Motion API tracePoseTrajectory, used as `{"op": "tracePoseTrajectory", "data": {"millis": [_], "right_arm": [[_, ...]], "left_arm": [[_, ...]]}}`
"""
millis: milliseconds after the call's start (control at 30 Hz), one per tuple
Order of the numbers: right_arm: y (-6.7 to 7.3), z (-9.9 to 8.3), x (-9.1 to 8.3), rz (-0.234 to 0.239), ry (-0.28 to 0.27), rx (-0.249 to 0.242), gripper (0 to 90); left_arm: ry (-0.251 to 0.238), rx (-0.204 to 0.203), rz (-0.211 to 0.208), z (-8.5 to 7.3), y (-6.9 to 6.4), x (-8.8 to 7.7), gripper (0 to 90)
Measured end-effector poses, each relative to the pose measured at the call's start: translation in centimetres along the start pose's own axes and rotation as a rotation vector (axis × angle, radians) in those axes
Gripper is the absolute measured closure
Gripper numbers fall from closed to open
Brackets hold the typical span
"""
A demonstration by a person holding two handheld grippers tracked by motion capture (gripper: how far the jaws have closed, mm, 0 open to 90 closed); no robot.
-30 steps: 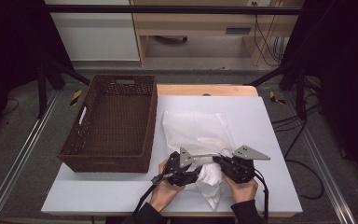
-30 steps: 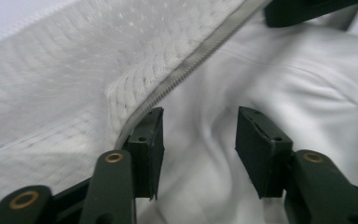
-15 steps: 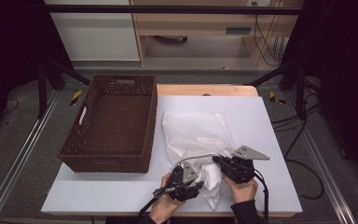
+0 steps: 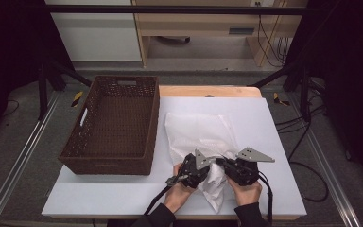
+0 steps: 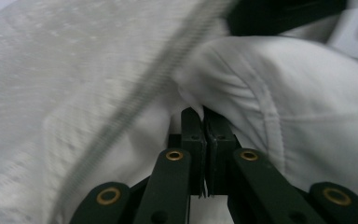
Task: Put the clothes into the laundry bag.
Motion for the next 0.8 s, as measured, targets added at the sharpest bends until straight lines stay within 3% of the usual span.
{"op": "tracePoseTrajectory", "data": {"millis": [133, 233, 367, 533, 633, 800], "right_arm": [[-0.1, 0.0, -0.1, 0.001, 0.001, -0.005, 87.8], [-0.1, 0.0, -0.1, 0.0, 0.0, 0.002, 87.8], [-0.2, -0.1, -0.1, -0.003, 0.002, 0.003, 87.8], [-0.2, -0.1, -0.1, -0.006, 0.003, -0.001, 87.8], [-0.3, 0.0, -0.1, -0.008, 0.003, 0.0, 87.8], [-0.2, -0.1, -0.1, -0.011, 0.005, 0.0, 87.8]], "left_arm": [[-0.012, -0.033, 0.026, -0.5, 1.3, 1.2, 84.0], [-0.018, -0.002, 0.041, -0.5, 1.4, 1.0, 81.4], [-0.032, -0.014, 0.021, -0.4, 1.0, -0.5, 66.1], [-0.061, -0.016, -0.042, -0.4, -0.2, -4.3, 46.5], [-0.076, -0.008, -0.074, -0.7, -1.5, -5.8, 41.7], [-0.02, 0.009, -0.109, -2.1, -3.7, -4.6, 38.1]]}}
Point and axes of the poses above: each handheld gripper's, and its own axes: x roughly forward along the jaws, z roughly out of its top, y roughly to its left, the point moved 10 cm from there along x, roughly forward along the jaws, and after that the axes turned 10 degrees about -y, right-handed, at the moved point
